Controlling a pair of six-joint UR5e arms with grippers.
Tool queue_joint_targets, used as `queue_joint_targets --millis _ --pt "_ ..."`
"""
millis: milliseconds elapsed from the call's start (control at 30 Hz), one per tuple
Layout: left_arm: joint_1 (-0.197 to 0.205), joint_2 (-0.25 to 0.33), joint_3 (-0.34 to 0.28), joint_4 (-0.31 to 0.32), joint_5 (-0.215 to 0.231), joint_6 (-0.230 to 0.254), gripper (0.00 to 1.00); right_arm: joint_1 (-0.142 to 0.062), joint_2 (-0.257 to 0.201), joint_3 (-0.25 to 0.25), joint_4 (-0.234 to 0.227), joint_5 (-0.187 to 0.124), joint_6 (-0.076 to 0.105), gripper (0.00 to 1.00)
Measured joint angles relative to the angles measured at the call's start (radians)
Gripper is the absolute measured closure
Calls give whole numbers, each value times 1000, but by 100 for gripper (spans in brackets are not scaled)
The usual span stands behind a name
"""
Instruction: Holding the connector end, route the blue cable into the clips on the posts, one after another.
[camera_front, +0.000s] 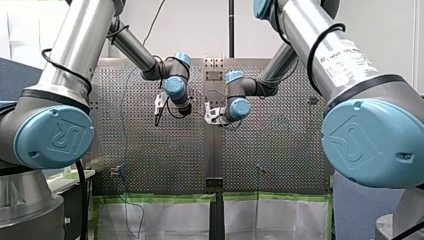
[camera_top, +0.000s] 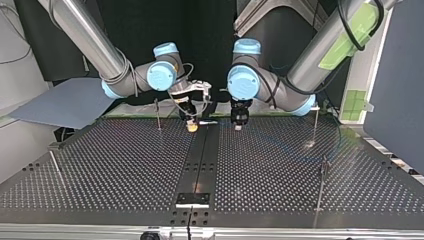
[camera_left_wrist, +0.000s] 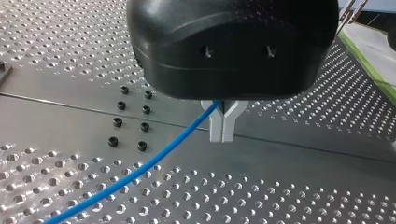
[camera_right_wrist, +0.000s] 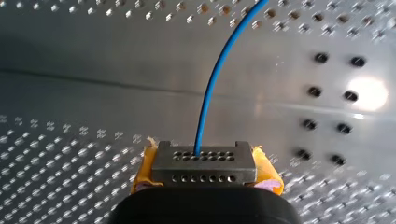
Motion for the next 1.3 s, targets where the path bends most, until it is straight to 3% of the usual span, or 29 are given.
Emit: queue_joint_targets --millis 267,733,967,1067,1167,1300 --pt "-6 -7 -33 56 -4 -4 100 -18 1 65 -70 0 6 100" --pt "-42 -114 -45 121 -5 -9 100 -42 9 188 -200 -2 21 100" --pt "-47 -123 -99 192 -4 -25 100 -58 58 220 -262 0 19 100" --pt "-53 -144 -112 223 -1 -17 100 -63 69 239 -291 -2 29 100" --pt "-69 -172 -115 253 2 -9 100 -68 82 254 -319 -3 38 100" --pt "-102 -210 -115 292 -7 -21 100 -74 111 263 -353 -2 35 100"
